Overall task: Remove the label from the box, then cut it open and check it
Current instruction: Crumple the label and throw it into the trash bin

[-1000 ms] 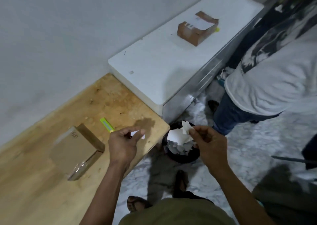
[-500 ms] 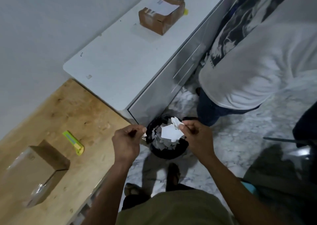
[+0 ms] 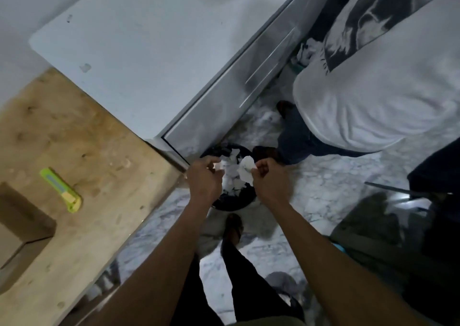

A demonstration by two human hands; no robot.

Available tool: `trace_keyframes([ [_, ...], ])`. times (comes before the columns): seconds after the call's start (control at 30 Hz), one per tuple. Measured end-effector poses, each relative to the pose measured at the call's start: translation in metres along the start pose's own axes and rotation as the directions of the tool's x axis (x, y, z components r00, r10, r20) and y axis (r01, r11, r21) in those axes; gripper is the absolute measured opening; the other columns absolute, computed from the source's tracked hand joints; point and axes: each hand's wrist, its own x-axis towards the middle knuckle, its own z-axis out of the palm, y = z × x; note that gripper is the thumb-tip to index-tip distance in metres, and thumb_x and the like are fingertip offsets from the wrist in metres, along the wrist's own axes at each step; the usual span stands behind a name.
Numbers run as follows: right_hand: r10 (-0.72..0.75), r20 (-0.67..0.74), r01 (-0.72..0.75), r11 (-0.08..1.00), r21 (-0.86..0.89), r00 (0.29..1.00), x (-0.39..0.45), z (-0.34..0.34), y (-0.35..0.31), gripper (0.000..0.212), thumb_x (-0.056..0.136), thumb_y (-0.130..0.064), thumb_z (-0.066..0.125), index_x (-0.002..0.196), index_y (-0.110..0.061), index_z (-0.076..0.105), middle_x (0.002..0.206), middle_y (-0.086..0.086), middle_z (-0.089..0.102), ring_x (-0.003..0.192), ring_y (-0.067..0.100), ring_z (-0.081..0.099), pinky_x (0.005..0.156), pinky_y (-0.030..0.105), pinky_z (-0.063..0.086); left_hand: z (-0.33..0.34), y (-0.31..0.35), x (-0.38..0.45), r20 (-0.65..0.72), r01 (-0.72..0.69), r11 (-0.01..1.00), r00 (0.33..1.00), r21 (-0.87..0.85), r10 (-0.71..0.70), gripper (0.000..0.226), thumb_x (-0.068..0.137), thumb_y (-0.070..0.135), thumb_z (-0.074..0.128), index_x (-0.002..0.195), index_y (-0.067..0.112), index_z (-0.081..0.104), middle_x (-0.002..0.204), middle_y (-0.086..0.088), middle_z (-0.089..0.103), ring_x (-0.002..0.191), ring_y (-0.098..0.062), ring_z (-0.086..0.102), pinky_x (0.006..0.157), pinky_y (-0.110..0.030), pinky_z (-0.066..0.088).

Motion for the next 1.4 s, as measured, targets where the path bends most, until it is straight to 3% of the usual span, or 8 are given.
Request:
trace_keyframes([
  [0.17, 0.023, 0.059, -0.022, 0.999, -0.028, 0.998, 0.023, 0.021, 0.007, 0.017, 0.089, -0.018, 0.066, 0.105, -0.012, 0.064, 0.1, 0.009, 0.068, 0.091, 0.023, 0.065, 0.077, 0.033, 0.051, 0.017, -0.011, 0.017, -0.015, 0.001, 1.0, 1.0, -0.013, -0.001, 0.034, 0.081, 0.008, 0.077, 0.114, 0.009, 0.072, 0.088, -0.004, 0.071, 0.085, -0.02, 0.067, 0.081, -0.033, 0.053],
  [0.27, 0.028, 0.053, -0.026, 0.999, -0.044, 0.998, 0.026, 0.026, 0.01, 0.019, 0.088, -0.016, 0.067, 0.105, -0.011, 0.065, 0.104, 0.011, 0.068, 0.095, 0.025, 0.065, 0.081, 0.033, 0.051, 0.018, -0.013, 0.021, 0.022, -0.03, 0.999, 0.999, -0.019, 0.03, 0.042, 0.076, 0.008, 0.081, 0.117, 0.013, 0.072, 0.093, 0.006, 0.066, 0.087, -0.011, 0.063, 0.081, -0.026, 0.05],
  [0.47, 0.013, 0.051, -0.013, 1.0, 0.003, 0.999, 0.023, 0.022, 0.007, 0.02, 0.086, -0.017, 0.069, 0.104, -0.01, 0.066, 0.1, 0.007, 0.069, 0.092, 0.023, 0.065, 0.086, 0.042, 0.055, 0.016, -0.009, 0.024, 0.044, -0.034, 0.999, 0.998, -0.012, 0.034, 0.042, 0.078, -0.013, 0.069, 0.115, 0.006, 0.072, 0.092, -0.005, 0.067, 0.071, -0.006, 0.058, 0.059, -0.003, 0.043],
  [0.6, 0.022, 0.061, -0.024, 0.999, 0.028, 0.998, 0.021, 0.019, 0.009, 0.017, 0.085, -0.015, 0.069, 0.101, -0.01, 0.067, 0.096, 0.007, 0.069, 0.089, 0.021, 0.065, 0.085, 0.043, 0.056, 0.015, -0.005, 0.02, 0.011, -0.062, 0.998, 0.998, -0.003, 0.062, 0.04, 0.077, -0.01, 0.073, 0.113, 0.008, 0.074, 0.091, -0.007, 0.068, 0.074, -0.009, 0.058, 0.061, 0.003, 0.039],
  [0.77, 0.025, 0.078, -0.029, 0.999, 0.043, 0.997, 0.018, 0.013, 0.012, 0.013, 0.086, -0.013, 0.068, 0.099, -0.011, 0.068, 0.095, 0.005, 0.07, 0.088, 0.018, 0.066, 0.083, 0.038, 0.057, 0.014, -0.002, 0.018, 0.002, -0.097, 0.992, 0.995, 0.075, 0.097, 0.041, 0.076, 0.006, 0.08, 0.115, 0.015, 0.074, 0.087, -0.005, 0.074, 0.082, -0.019, 0.068, 0.079, -0.029, 0.053],
  [0.83, 0.027, 0.087, -0.031, 0.998, 0.051, 0.996, 0.018, 0.013, 0.014, 0.012, 0.086, -0.013, 0.068, 0.098, -0.012, 0.068, 0.094, 0.004, 0.07, 0.087, 0.017, 0.066, 0.082, 0.037, 0.057, 0.015, -0.003, 0.018, 0.009, -0.099, 0.991, 0.995, 0.086, 0.098, 0.046, 0.074, 0.003, 0.08, 0.117, 0.014, 0.072, 0.084, -0.004, 0.075, 0.082, -0.017, 0.068, 0.08, -0.031, 0.054],
  [1.07, 0.007, 0.09, -0.013, 0.998, 0.063, 0.996, 0.019, 0.013, 0.02, 0.01, 0.085, -0.01, 0.068, 0.095, -0.009, 0.069, 0.089, 0.005, 0.069, 0.084, 0.018, 0.066, 0.078, 0.032, 0.056, 0.021, -0.006, 0.022, 0.016, -0.126, 0.992, 0.992, -0.001, 0.126, 0.054, 0.071, -0.025, 0.057, 0.114, 0.003, 0.072, 0.087, -0.007, 0.064, 0.07, -0.013, 0.056, 0.064, -0.011, 0.046],
  [1.4, 0.004, 0.098, -0.01, 0.998, 0.06, 0.995, 0.018, 0.009, 0.027, 0.01, 0.086, -0.008, 0.069, 0.095, -0.005, 0.068, 0.084, 0.004, 0.066, 0.08, 0.014, 0.062, 0.07, 0.023, 0.047, 0.017, 0.001, 0.023, 0.002, -0.261, 0.962, 0.965, 0.08, 0.261, 0.046, 0.065, -0.005, 0.084, 0.109, 0.006, 0.076, 0.099, -0.018, 0.068, 0.075, -0.02, 0.064, 0.065, 0.004, 0.036],
])
